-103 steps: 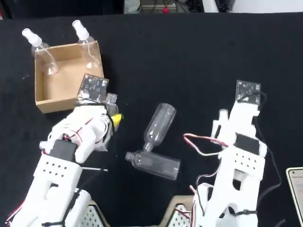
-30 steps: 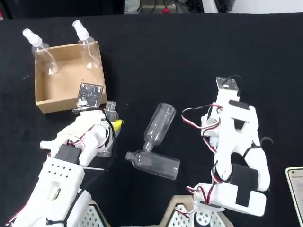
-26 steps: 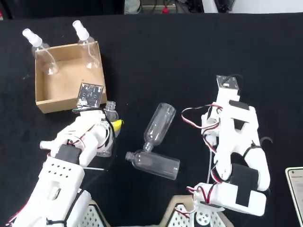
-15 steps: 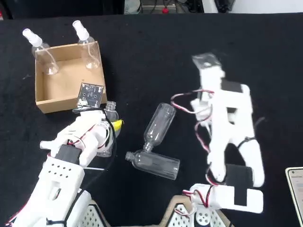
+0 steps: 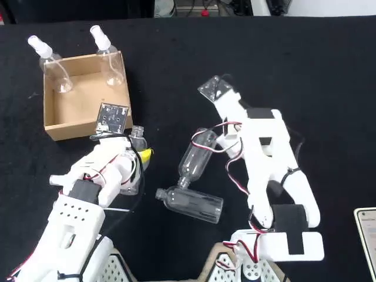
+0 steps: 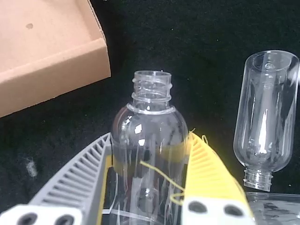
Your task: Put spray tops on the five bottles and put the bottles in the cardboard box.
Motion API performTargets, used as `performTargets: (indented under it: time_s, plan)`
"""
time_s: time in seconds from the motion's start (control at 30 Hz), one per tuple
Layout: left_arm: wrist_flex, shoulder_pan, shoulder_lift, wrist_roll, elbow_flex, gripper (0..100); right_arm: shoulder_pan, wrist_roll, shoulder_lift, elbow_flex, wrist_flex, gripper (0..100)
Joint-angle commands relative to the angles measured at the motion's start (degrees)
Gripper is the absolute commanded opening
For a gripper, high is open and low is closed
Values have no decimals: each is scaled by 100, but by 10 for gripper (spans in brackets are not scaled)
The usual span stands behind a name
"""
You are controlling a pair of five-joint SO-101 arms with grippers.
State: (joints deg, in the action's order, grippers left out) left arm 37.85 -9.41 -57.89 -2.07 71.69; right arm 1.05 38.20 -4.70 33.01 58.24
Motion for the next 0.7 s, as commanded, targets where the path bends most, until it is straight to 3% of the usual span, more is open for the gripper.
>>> performTargets:
  time_s: [0.0, 0.17, 0.37, 0.67]
  plan:
    - [-105, -40, -123, -9, -84, 85, 70, -457, -57, -277, 413, 250]
    - [-105, -13, -123, 0, -57, 85, 105, -879, 75, -1068, 1213, 248]
    - [-105, -13, -123, 9, -40, 85, 53, 686, 708, -1174, 1011, 247]
    - [-114, -13, -123, 9, -40, 85, -343, 835, 1771, -1657, 844, 244]
